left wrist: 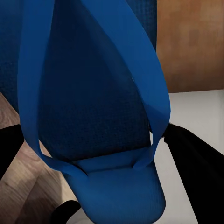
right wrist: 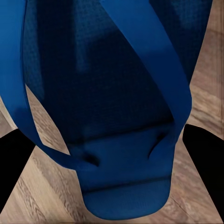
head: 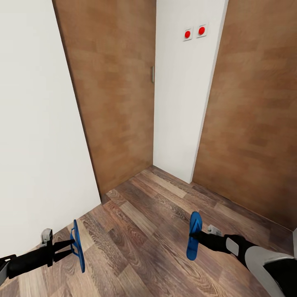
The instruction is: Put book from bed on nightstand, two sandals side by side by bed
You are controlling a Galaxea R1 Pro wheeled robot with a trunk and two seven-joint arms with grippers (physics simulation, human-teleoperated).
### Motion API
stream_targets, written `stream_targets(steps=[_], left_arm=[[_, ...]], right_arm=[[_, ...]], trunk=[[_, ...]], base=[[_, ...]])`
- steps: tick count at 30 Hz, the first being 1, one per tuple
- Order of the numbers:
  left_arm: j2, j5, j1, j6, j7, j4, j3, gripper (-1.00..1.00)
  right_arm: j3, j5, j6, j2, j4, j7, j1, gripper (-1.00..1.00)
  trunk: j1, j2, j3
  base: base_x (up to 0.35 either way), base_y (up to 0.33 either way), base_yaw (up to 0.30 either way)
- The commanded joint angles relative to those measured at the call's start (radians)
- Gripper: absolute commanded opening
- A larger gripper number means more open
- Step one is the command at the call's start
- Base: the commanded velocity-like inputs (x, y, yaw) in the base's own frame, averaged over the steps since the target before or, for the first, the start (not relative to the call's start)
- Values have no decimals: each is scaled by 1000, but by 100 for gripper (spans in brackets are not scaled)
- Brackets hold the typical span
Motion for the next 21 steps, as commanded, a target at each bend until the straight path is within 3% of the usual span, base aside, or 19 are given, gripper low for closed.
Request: stream_targets(steps=[1, 11, 21], left_arm=[[0, 1, 0, 11, -3, 0, 1, -100], [1, 1, 0, 11, -4, 1, 1, -100], [1, 1, 0, 11, -4, 1, 2, -100]], right_arm=[[4, -14, 5, 0, 2, 6, 0, -100], [4, -17, -19, 1, 2, 9, 5, -100], [5, -15, -81, 1, 2, 5, 5, -100]], trunk=[[0, 0, -1], [0, 0, -1], [0, 0, -1]], base=[[0, 0, 0], [-13, 0, 0], [-205, 75, 0]])
